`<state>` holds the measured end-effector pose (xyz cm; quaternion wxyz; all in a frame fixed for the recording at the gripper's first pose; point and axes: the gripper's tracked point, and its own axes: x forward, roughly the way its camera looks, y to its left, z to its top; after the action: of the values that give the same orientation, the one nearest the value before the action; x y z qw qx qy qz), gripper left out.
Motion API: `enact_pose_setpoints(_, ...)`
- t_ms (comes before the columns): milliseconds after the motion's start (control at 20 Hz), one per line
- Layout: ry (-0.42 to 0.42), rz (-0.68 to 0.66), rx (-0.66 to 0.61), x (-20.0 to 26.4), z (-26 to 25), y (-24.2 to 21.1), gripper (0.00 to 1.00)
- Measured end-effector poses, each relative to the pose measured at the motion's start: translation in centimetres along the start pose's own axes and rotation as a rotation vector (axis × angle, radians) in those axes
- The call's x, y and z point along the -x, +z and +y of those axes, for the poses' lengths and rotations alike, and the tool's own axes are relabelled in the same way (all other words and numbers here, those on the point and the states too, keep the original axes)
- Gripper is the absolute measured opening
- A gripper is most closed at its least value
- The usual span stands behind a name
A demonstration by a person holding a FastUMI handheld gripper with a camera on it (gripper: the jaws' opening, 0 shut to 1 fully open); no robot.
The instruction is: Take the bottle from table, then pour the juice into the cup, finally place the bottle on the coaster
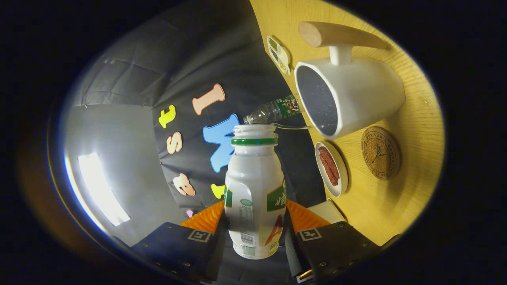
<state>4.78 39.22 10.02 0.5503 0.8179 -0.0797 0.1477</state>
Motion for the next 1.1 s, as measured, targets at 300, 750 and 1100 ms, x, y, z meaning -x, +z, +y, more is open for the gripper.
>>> enact_pose_setpoints(300,0.010,-0.012,-0.005,0.2,0.1,0.4,0.65)
enact_pose_setpoints(750,0.011,-0.028,-0.032,-0.1,0.2,1.2,0.65)
enact_pose_setpoints(1100,0.008,-0.040,-0.047,0.0,0.1,1.7,0.65)
